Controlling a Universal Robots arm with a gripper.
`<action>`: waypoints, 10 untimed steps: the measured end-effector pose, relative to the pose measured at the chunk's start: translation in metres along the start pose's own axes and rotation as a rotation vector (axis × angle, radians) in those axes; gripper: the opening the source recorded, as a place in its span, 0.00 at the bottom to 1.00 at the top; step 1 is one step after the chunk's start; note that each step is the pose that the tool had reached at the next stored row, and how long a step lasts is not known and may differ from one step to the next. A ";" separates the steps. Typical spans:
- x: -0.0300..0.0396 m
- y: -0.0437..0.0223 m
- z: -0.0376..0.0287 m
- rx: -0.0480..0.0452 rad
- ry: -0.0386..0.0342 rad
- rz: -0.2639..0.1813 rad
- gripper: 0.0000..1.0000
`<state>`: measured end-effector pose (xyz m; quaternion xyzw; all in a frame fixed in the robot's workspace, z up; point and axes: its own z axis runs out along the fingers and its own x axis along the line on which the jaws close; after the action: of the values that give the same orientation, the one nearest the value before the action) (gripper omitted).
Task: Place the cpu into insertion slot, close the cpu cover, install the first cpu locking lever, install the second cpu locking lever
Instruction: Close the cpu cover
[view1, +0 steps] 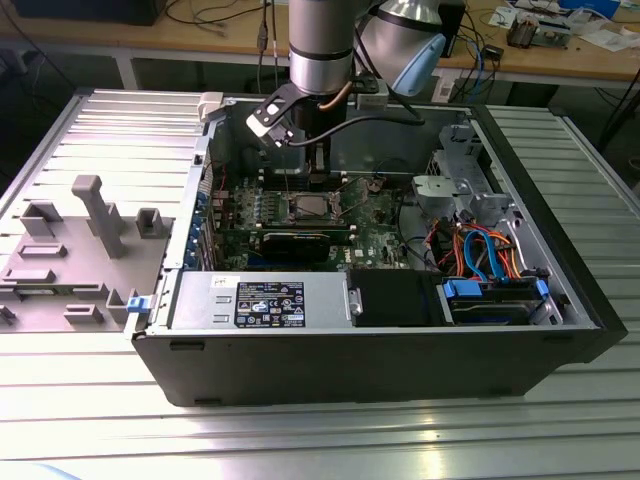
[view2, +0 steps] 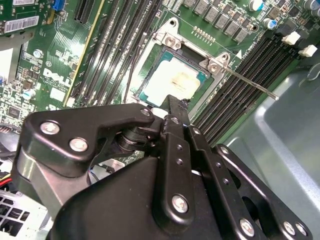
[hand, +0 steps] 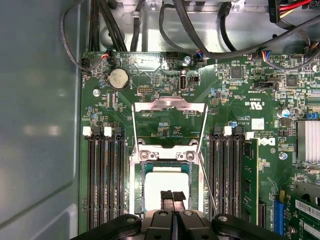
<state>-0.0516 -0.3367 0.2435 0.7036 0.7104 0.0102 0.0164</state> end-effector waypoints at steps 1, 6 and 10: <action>0.0000 0.0000 -0.0001 0.0001 -0.0008 0.000 0.11; 0.0000 0.0001 -0.0015 0.0000 -0.0018 0.000 0.11; 0.0000 0.0001 -0.0027 0.0000 -0.0017 0.000 0.11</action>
<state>-0.0516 -0.3367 0.2462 0.7035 0.7104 0.0096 0.0170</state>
